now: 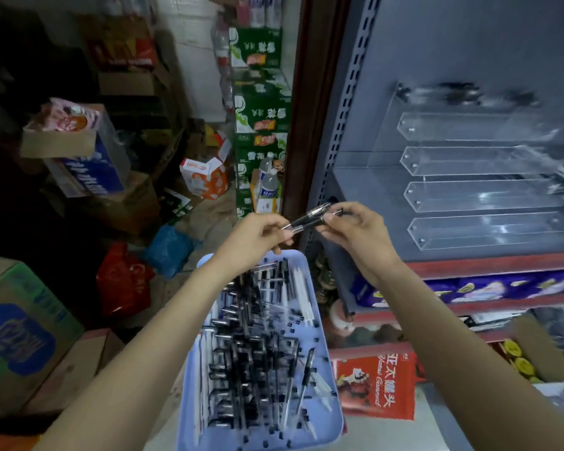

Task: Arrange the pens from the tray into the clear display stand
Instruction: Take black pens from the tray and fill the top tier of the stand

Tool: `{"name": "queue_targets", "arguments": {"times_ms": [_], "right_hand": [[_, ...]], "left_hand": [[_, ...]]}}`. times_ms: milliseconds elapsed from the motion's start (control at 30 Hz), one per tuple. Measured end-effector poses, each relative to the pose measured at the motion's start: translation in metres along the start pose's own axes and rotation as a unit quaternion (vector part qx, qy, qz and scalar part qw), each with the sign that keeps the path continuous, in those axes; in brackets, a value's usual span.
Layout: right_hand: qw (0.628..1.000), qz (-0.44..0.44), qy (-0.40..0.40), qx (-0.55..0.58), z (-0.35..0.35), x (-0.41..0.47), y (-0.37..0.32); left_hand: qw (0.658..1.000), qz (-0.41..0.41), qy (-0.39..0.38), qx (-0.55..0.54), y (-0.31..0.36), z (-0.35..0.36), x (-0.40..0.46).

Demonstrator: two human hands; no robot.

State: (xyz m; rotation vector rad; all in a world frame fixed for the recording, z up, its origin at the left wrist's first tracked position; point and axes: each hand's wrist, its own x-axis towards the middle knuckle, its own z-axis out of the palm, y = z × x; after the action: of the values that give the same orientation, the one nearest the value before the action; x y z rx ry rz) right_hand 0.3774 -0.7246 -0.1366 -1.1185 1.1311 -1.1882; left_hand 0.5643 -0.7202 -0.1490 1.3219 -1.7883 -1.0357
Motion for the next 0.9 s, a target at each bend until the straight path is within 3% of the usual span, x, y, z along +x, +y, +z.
{"name": "queue_targets", "arguments": {"times_ms": [300, 567, 900], "right_hand": [[0.992, -0.068, 0.059, 0.092, -0.140, 0.002, -0.064], [0.992, -0.115, 0.032, 0.048, -0.284, 0.036, -0.114], [0.985, -0.141, 0.069, -0.078, -0.367, 0.122, -0.147]], "left_hand": [[0.973, 0.116, 0.095, 0.173, 0.106, 0.074, 0.060], [0.970, 0.117, 0.183, 0.112, 0.189, 0.177, 0.130], [0.953, 0.078, 0.263, 0.127, 0.227, 0.215, 0.226]]}}
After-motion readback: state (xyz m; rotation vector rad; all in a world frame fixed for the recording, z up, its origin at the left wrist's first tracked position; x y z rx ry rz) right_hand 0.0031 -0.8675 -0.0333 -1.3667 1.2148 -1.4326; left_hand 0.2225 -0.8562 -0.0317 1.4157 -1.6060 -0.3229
